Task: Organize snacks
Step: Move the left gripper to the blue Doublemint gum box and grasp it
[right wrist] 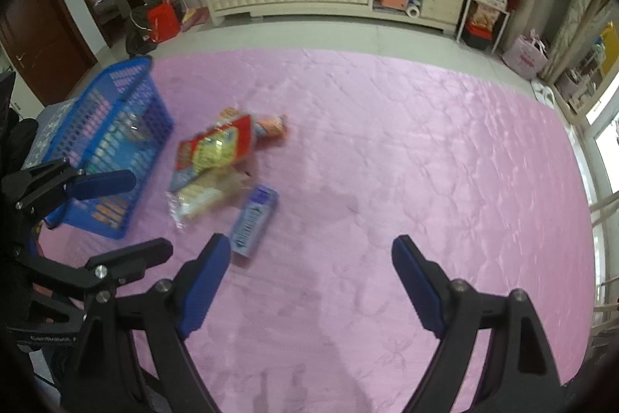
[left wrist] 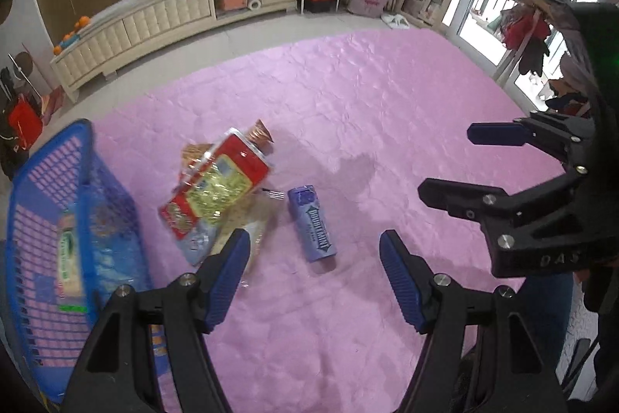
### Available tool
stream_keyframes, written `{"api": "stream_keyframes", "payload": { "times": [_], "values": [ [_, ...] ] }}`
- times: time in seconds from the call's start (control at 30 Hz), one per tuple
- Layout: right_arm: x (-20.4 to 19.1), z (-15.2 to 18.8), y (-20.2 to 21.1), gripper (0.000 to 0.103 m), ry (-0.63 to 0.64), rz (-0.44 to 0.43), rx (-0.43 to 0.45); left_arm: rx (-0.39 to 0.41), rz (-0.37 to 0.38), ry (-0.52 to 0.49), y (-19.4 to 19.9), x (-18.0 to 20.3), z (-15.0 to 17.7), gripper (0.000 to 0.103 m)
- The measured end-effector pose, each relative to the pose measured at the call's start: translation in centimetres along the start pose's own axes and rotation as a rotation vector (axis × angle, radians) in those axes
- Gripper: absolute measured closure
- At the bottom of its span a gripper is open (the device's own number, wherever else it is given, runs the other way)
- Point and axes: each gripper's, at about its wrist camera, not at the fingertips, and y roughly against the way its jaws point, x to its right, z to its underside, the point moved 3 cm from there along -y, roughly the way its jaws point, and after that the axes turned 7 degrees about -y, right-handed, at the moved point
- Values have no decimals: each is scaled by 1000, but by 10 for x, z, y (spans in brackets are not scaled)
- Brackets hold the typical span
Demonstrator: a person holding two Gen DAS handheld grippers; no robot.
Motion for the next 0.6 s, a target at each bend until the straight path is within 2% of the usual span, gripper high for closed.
{"api": "stream_keyframes", "payload": {
  "times": [0.3, 0.6],
  "values": [
    [44, 5, -38, 15, -73, -16, -49, -125, 14, 82, -65, -2, -7, 36],
    [67, 11, -67, 15, -124, -39, -98, -220, 47, 111, -111, -2, -9, 54]
  ]
}}
